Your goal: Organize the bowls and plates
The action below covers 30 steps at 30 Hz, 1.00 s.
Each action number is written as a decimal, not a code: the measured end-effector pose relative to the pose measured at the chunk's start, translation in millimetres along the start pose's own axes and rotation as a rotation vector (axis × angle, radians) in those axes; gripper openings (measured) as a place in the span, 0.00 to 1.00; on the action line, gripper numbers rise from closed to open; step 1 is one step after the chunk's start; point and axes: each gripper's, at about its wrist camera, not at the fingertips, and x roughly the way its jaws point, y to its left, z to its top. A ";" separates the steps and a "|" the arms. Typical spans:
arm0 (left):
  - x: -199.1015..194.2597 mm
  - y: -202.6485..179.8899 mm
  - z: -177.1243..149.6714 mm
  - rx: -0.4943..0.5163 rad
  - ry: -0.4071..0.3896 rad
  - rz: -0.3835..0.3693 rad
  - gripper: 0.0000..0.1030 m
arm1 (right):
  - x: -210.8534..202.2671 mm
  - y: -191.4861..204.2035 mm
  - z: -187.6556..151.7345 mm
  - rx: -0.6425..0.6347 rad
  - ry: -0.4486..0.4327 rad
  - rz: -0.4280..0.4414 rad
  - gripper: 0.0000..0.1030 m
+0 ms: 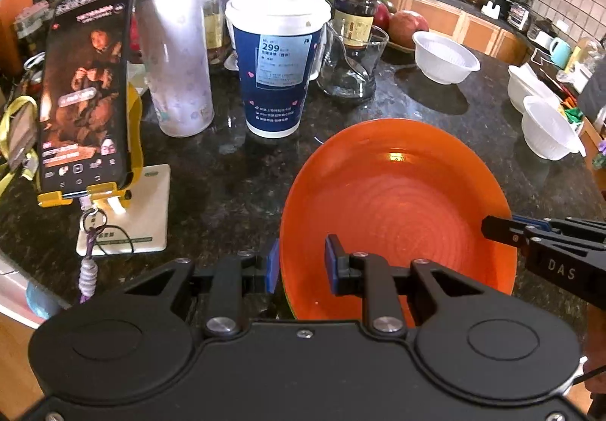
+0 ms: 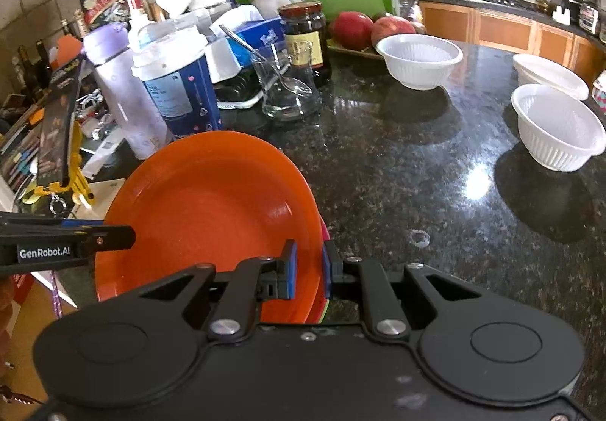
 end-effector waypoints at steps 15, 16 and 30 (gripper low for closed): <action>13.2 7.2 2.0 0.060 0.020 -0.065 0.31 | -1.1 1.2 -6.6 0.044 0.009 -0.060 0.19; 12.8 8.0 1.9 0.059 0.016 -0.060 0.32 | -1.4 1.4 -6.7 0.044 0.008 -0.056 0.19; 8.4 3.8 -2.2 0.072 -0.003 -0.059 0.32 | -7.9 1.8 -7.7 0.040 -0.012 -0.058 0.19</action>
